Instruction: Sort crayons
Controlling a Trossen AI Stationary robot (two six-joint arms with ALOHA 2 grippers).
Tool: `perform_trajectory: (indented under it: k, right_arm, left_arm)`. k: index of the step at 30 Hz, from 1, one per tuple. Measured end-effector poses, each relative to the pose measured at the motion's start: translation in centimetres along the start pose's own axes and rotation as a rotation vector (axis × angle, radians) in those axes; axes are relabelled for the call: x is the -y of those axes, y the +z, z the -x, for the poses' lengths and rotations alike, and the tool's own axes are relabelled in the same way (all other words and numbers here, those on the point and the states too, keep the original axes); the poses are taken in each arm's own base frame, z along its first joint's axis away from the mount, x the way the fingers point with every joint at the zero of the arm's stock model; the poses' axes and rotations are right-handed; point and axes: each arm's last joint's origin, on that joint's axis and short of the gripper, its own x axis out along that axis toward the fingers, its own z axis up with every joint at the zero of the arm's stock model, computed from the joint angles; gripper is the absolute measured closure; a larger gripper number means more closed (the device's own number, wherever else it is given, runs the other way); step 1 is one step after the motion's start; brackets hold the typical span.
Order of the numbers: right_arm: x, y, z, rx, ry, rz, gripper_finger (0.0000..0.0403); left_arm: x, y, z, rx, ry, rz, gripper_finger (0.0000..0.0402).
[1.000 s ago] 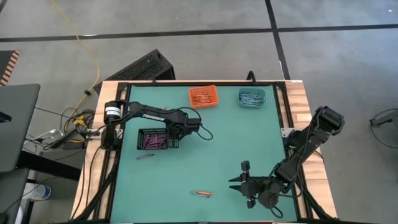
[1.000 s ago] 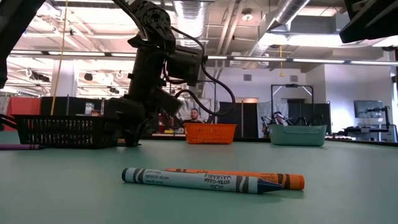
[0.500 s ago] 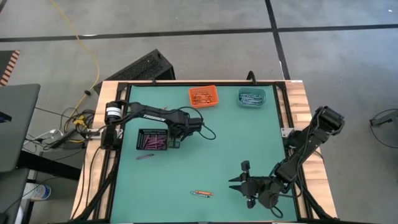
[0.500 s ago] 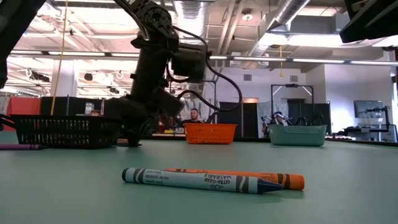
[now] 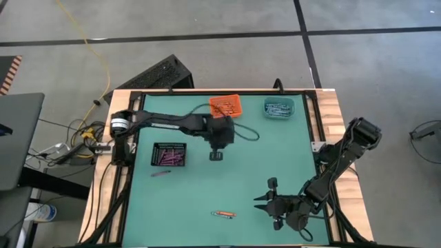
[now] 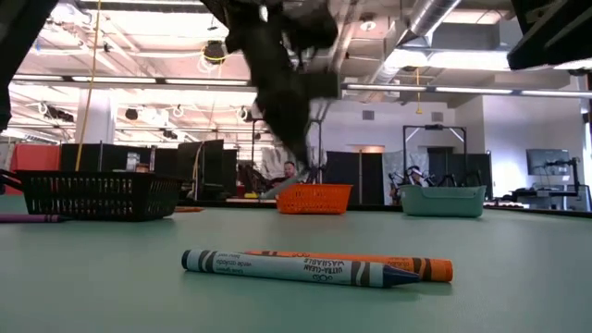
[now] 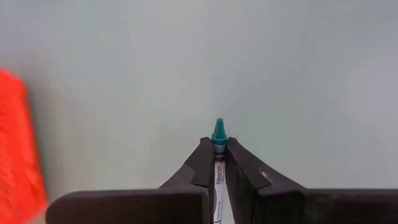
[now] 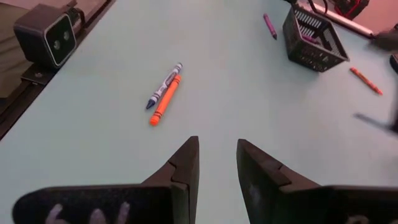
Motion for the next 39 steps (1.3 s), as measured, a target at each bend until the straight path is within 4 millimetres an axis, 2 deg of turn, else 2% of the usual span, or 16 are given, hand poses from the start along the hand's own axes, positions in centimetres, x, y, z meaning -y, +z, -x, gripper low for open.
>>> perform_trajectory:
  k: [4,8,12,16,18,21,26,32,39]
  right_arm:
    - [0.2,-0.2,-0.1,-0.017,-0.02,-0.013,0.0296]
    - [0.6,-0.2,-0.3,-0.023,-0.058,-0.018,0.0296]
    - [1.7,0.1,-1.2,-0.023,-0.116,-0.002,0.0296]
    - [4.6,1.4,-3.2,0.016,-0.199,-0.02,0.0302]
    - [6.7,2.6,-4.6,0.076,-0.21,-0.068,0.0304]
    - [10.1,3.9,-6.8,0.192,-0.118,-0.14,0.0304]
    - [14.3,4.1,-9.3,0.308,0.016,-0.192,0.0304]
    - [16.5,4.2,-11.3,0.353,-0.014,-0.218,0.0304]
    - [17.1,4.7,-13.4,0.347,0.026,-0.205,0.0305]
  left_arm:
    - [0.0,1.1,3.6,0.217,-0.039,0.01,0.0394]
    - [0.7,0.6,7.4,0.386,-0.053,0.019,0.0394]
    - [2.3,-1.4,10.7,0.568,-0.049,0.016,0.0394]
    - [5.0,-4.4,12.6,0.806,-0.089,0.014,0.0394]
    - [6.5,-6.1,12.7,0.949,-0.126,0.015,0.0394]
    - [8.5,-8.6,12.3,1.113,-0.179,0.0,0.0394]
    - [10.3,-11.9,11.0,1.19,-0.154,0.003,0.0394]
    - [10.7,-12.9,10.4,1.156,-0.129,0.016,0.0394]
    - [10.6,-12.9,10.3,1.151,-0.058,0.003,0.0394]
